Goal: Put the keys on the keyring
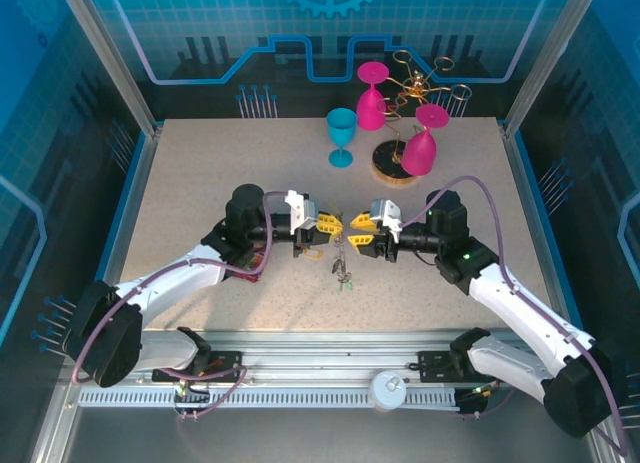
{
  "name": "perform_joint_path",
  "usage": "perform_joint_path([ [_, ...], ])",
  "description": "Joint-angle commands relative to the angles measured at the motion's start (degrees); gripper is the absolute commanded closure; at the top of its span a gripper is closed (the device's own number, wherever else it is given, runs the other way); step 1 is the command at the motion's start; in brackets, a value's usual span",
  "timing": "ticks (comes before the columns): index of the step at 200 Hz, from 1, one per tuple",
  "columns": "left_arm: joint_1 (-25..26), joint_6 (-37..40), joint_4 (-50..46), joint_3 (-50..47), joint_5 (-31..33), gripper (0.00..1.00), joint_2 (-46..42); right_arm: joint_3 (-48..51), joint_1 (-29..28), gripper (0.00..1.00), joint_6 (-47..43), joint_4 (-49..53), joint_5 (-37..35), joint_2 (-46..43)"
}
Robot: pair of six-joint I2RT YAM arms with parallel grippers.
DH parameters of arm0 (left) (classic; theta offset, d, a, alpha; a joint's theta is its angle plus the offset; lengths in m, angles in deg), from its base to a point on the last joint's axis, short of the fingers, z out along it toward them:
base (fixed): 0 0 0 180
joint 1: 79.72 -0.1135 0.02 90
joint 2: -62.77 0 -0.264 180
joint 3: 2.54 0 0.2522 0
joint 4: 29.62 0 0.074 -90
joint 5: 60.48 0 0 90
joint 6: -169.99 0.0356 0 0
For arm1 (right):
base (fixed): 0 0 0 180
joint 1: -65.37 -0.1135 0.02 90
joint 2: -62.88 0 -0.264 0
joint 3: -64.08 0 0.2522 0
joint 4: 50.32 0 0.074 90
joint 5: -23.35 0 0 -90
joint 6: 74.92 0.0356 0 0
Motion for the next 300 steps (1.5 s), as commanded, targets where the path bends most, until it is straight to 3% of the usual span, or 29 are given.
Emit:
perform_joint_path([
  [1, -0.05, -4.93, 10.03, -0.47, -3.23, 1.00, 0.17, 0.64, 1.10, 0.69, 1.88, -5.73, 2.31, 0.47],
  [109, -0.01, -6.26, 11.86, -0.49, -5.18, 1.00, 1.37, -0.01, 1.19, 0.82, 6.28, -13.07, 7.71, 2.68],
  [140, 0.00, -6.92, 13.00, -0.53, -5.55, 1.00, 1.58, -0.66, 1.17, 0.91, 6.65, -13.14, 8.66, 3.48],
  [152, -0.01, -7.47, 13.78, -0.52, -5.58, 1.00, 1.76, -1.03, 1.18, 1.00, 6.53, -12.63, 8.98, 3.83],
  [164, -0.03, -7.61, 14.03, -0.53, -5.41, 1.00, 1.76, -1.81, 1.21, 1.00, 5.71, -11.43, 8.83, 3.94],
  [175, -0.07, -6.69, 12.35, -0.52, -4.49, 1.00, 1.51, -2.87, 1.15, 1.00, 4.12, -6.66, 8.34, 3.77],
  [202, -0.03, 1.02, -0.26, 1.04, -2.17, 0.89, -0.30, -7.03, 0.99, 1.00, -2.09, 5.00, 6.73, 3.37],
  [237, -0.06, 10.42, -17.78, 5.72, -0.66, 0.88, -1.05, -14.13, -0.64, 1.00, -10.57, 20.16, 3.33, 5.04],
  [300, -0.01, 15.88, -27.17, 9.95, -0.22, 0.88, -0.78, -22.41, -5.25, 1.00, -18.79, 34.57, -5.11, 9.70],
])
